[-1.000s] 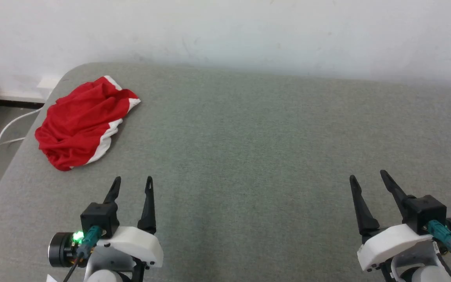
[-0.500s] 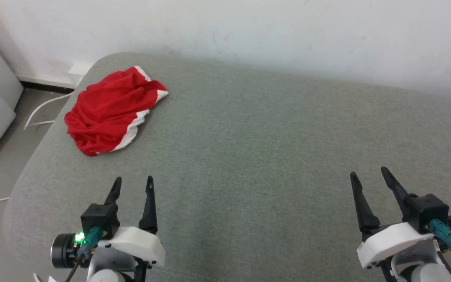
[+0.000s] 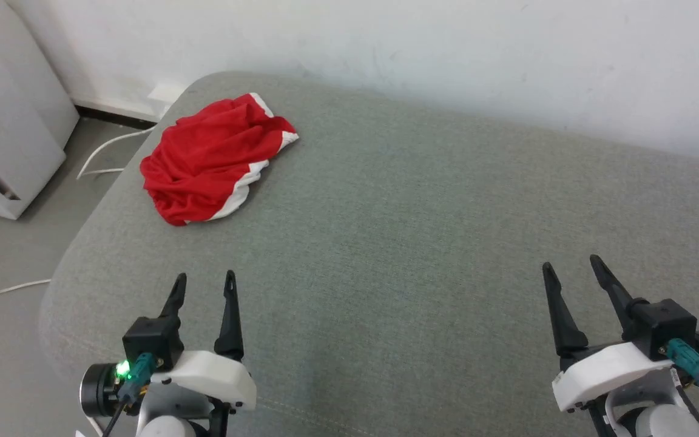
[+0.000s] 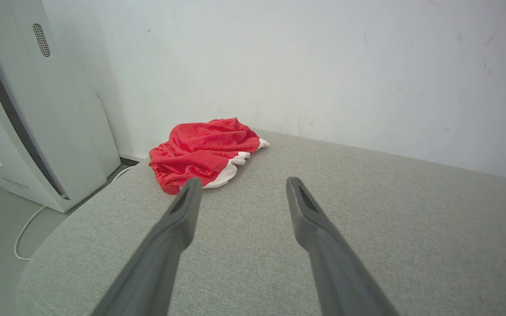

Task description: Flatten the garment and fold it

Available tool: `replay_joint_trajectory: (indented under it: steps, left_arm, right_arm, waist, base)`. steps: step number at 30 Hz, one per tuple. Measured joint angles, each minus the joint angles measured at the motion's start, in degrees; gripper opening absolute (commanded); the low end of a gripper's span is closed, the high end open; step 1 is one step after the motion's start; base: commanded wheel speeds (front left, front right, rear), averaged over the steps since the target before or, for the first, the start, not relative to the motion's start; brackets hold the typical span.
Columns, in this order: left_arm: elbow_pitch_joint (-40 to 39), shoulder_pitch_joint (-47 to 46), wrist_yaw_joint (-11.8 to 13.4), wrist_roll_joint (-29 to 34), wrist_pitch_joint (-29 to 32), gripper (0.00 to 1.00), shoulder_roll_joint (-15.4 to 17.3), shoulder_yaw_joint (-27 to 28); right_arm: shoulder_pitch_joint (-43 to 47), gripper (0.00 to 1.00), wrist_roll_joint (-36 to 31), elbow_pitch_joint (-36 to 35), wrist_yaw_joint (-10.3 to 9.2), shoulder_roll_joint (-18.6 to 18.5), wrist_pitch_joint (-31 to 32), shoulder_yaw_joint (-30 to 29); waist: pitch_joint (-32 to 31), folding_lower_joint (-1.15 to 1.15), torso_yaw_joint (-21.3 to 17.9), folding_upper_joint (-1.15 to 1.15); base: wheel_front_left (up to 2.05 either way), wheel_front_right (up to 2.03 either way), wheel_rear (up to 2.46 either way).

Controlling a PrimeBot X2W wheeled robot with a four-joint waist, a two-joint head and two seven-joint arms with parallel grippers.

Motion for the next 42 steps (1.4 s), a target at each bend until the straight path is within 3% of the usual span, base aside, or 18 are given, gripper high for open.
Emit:
replay_joint_trajectory:
  steps: [42]
  left_arm:
    - [4.12, -1.43, 3.57, -4.43, -4.95, 1.00, 0.01, -1.64]
  right_arm:
    - [-1.48, 1.00, 2.43, 2.79, 0.00, 0.02, -4.35, -0.10]
  waist:
    - [0.58, 0.00, 10.34, 0.00]
  base:
    - [0.00, 0.00, 0.00]
